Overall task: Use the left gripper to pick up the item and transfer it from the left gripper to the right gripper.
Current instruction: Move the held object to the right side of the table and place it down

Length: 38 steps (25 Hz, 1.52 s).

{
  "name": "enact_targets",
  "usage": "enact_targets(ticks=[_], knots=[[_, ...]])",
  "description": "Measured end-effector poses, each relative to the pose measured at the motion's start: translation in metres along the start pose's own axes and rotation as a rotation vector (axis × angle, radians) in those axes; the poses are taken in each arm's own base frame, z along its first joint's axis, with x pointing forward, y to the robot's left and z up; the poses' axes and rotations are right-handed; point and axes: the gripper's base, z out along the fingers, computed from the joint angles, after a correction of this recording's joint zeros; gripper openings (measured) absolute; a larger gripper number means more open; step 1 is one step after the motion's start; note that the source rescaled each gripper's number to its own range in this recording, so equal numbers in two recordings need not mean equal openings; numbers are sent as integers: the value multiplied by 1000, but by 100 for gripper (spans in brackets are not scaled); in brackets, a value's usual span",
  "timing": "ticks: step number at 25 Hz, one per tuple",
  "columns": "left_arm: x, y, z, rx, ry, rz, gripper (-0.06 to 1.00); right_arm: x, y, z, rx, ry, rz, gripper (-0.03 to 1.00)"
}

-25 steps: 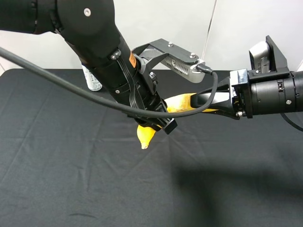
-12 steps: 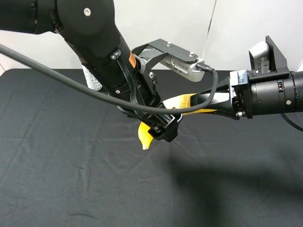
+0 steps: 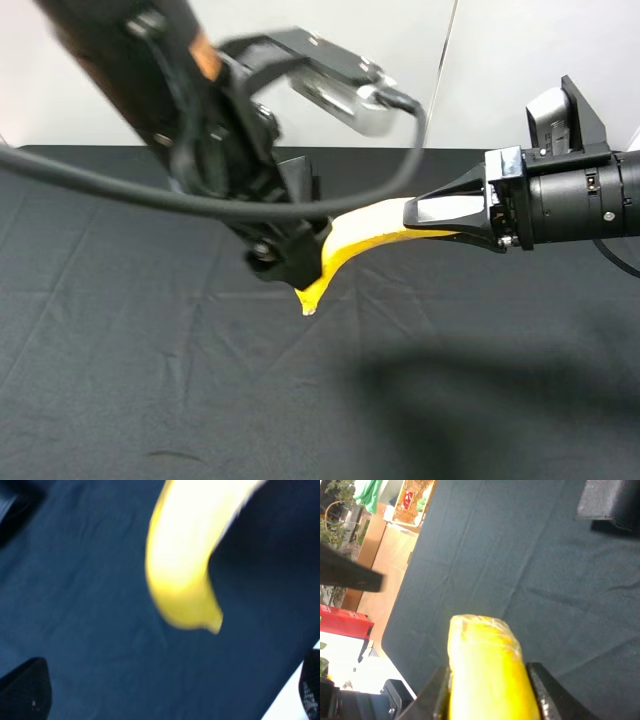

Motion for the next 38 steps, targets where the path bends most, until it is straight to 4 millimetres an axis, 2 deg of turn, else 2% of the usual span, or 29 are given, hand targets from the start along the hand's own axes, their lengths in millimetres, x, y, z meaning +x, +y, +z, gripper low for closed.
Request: enact_targets(ticks=[8, 13, 15, 23, 30, 34, 38], knots=[[41, 4, -60, -61, 30, -97, 100, 0, 0, 0, 5, -1, 9, 0], [63, 13, -97, -169, -95, -148, 100, 0, -1, 0, 8, 4, 14, 0], [78, 14, -103, -182, -120, -162, 100, 1, -1, 0, 11, 9, 13, 0], [160, 16, -98, -183, -156, -169, 100, 1, -1, 0, 15, 14, 11, 0], [232, 14, -84, -141, -258, -175, 100, 0, -4, 0, 43, 1, 26, 0], [259, 13, -73, -116, -353, -174, 100, -1, -6, 0, 66, -11, 33, 0], [278, 11, -62, -84, -440, -158, 100, -2, -8, 0, 92, -26, 58, 0]])
